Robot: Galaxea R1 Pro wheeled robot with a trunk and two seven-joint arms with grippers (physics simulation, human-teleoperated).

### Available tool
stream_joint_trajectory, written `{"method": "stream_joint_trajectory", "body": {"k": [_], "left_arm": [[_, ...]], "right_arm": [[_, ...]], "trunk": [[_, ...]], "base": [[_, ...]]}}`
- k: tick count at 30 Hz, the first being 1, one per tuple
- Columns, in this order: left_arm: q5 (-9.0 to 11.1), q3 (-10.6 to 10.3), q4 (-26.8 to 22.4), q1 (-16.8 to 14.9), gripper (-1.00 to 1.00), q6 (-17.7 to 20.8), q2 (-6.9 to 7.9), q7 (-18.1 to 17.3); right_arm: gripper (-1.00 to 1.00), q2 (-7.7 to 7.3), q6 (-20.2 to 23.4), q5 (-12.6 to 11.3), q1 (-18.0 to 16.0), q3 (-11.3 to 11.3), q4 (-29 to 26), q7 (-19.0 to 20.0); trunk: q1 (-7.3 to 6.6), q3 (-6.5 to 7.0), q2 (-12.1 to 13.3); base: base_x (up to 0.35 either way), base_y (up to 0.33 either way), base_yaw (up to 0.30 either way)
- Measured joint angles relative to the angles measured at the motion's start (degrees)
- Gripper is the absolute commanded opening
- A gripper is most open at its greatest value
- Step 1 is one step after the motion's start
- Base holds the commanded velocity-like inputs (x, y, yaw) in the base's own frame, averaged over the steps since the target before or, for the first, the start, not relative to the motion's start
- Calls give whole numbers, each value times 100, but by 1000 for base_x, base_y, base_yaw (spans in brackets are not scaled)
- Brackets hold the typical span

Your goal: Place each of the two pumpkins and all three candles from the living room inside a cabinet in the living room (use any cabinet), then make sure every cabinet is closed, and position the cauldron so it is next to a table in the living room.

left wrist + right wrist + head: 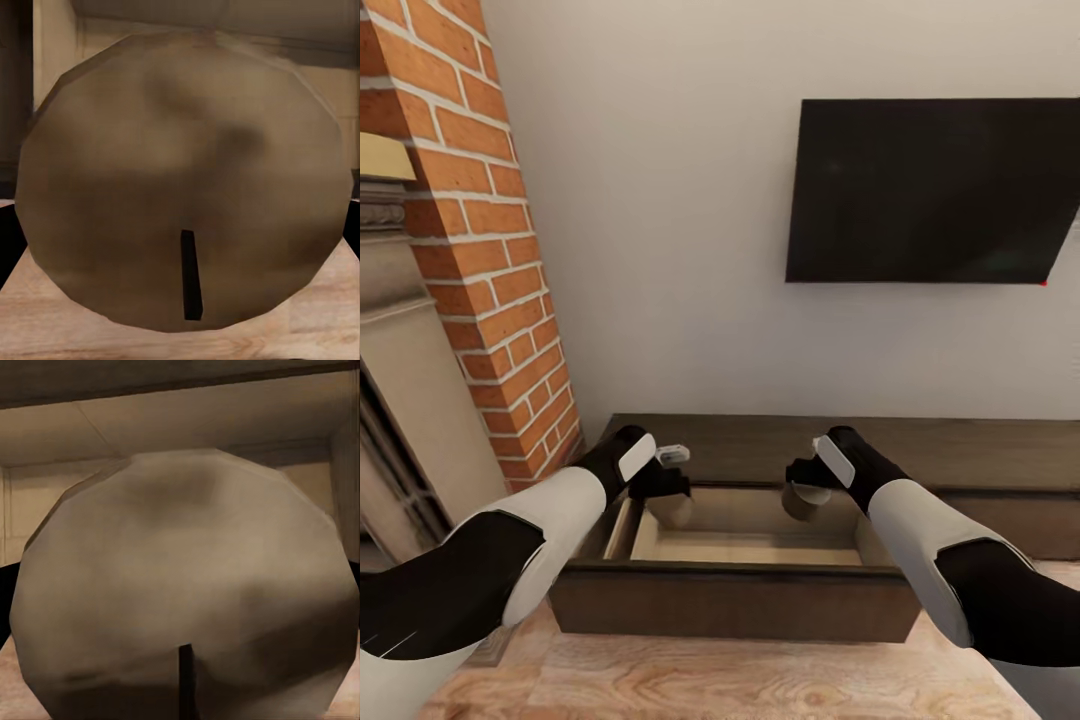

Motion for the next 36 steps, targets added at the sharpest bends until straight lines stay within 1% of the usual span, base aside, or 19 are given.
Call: {"method": "stream_joint_trajectory", "body": {"k": [2,4,5,8,12,16,17,18,19,21,22,23,24,26,27,28,29,31,36], "left_arm": [[-1,1,-3,0,-100,-57,1,2],[-23,-6,-7,-2,-100,-403,-2,-3],[-27,-5,-5,-2,-100,-476,-4,-5],[-108,-9,-4,-2,-100,-576,-6,-4],[-168,-7,9,-2,-100,-605,-6,2],[-220,-5,19,0,-100,-567,-6,15],[-235,-5,24,4,-100,-447,-2,19],[-250,-8,24,2,-100,-419,-2,19],[-250,-7,29,1,-100,-381,0,20],[-254,-8,39,1,-100,-341,2,20],[-253,-8,42,1,-100,-331,4,20],[-255,-11,43,2,-100,-324,7,21],[-257,-13,45,2,-100,-320,9,21],[-261,-13,46,1,-100,-318,11,20],[-265,-10,45,-1,-100,-320,11,20],[-259,-6,45,1,-100,-322,11,20],[-248,7,44,1,-100,-330,16,20],[-260,2,39,1,-100,-338,20,20],[-261,-1,22,2,-100,-353,21,16]], "right_arm": [[-100,4,2,-1,0,-3,1,0],[-100,6,1,1,0,3,1,0],[-100,7,2,2,0,3,1,0],[-100,7,-5,4,0,8,2,0],[-100,11,-17,19,0,41,3,0],[-100,27,-22,38,-1,67,9,3],[-100,93,-44,45,-1,77,11,17],[-100,114,-63,-36,-1,70,10,19],[-100,151,-56,42,-1,92,12,21],[-100,223,-73,-7,-1,94,11,26],[-100,247,-66,52,-1,105,12,25],[-100,269,-72,38,-1,113,11,30],[-100,286,-74,37,2,145,12,32],[-100,302,-74,51,6,311,12,39],[-100,304,-78,52,6,430,11,44],[-100,305,-78,61,6,494,11,45],[-100,306,-81,66,6,636,13,49],[-100,307,-82,50,7,742,13,51],[-100,307,-76,31,8,782,103,44]], "trunk": [[44,-48,-80],[88,-94,-161],[110,-117,-201],[176,-187,-321],[264,-278,-481],[352,-361,-642],[374,-380,-682],[395,-398,-722],[417,-417,-762],[461,-453,-843],[483,-471,-883],[505,-489,-923],[527,-507,-963],[571,-543,-1043],[571,-543,-1045],[572,-543,-1045],[572,-543,-1045],[572,-545,-1045],[570,-554,-1045]], "base": [[0,0,-238],[0,0,-248],[0,0,-251],[0,0,-253],[0,0,-225],[0,0,-59],[0,0,-13],[0,0,-8],[0,0,-4],[0,0,-3],[0,0,-1],[0,0,0],[0,0,0],[0,0,13],[0,0,55],[0,0,139],[0,0,163],[0,0,229],[69,0,121]]}}
